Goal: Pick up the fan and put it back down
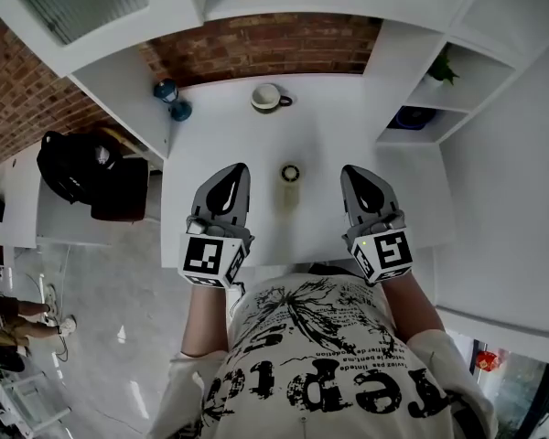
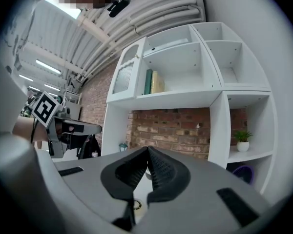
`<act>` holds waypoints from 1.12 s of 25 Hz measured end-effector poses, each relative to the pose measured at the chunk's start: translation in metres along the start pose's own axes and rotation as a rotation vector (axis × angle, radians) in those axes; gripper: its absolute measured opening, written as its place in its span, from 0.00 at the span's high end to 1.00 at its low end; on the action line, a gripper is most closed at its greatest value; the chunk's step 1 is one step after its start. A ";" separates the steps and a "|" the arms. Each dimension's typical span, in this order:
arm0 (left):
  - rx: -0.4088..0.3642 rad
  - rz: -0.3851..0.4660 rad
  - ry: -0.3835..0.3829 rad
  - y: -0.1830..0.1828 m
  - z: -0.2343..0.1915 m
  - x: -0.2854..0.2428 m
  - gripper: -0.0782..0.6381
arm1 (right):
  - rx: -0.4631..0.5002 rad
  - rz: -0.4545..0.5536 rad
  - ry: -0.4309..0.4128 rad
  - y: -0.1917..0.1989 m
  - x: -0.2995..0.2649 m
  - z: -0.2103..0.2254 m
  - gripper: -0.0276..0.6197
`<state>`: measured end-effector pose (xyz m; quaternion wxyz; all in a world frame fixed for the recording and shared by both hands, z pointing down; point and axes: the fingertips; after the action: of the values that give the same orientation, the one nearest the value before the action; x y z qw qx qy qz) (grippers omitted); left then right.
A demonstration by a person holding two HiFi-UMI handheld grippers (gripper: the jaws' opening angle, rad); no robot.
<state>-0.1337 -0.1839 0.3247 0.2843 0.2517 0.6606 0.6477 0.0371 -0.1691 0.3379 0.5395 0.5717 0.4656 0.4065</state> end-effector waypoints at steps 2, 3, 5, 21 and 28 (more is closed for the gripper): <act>0.002 0.000 0.005 0.001 0.003 0.001 0.87 | -0.012 -0.011 0.009 0.002 0.002 0.002 0.94; 0.002 -0.003 0.007 0.002 0.004 0.000 0.87 | -0.015 -0.015 0.011 0.003 0.002 0.002 0.94; 0.003 -0.011 0.011 0.003 0.007 -0.001 0.87 | -0.014 -0.020 0.006 0.004 0.003 0.003 0.94; 0.003 -0.063 0.001 0.012 0.029 -0.019 0.87 | -0.013 -0.028 -0.018 0.012 0.007 0.021 0.94; -0.005 -0.060 -0.003 0.013 0.036 -0.027 0.87 | -0.027 -0.006 -0.020 0.013 0.007 0.030 0.94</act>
<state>-0.0895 -0.1764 0.3393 0.3052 0.2319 0.6658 0.6401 0.0686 -0.1696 0.3484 0.5529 0.5673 0.4563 0.4053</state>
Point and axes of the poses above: the fingertips, and each gripper's own axes: x backward along the fingers, z to its right, y out of its underside, and after that the axes turned 13 degrees about y, right-handed
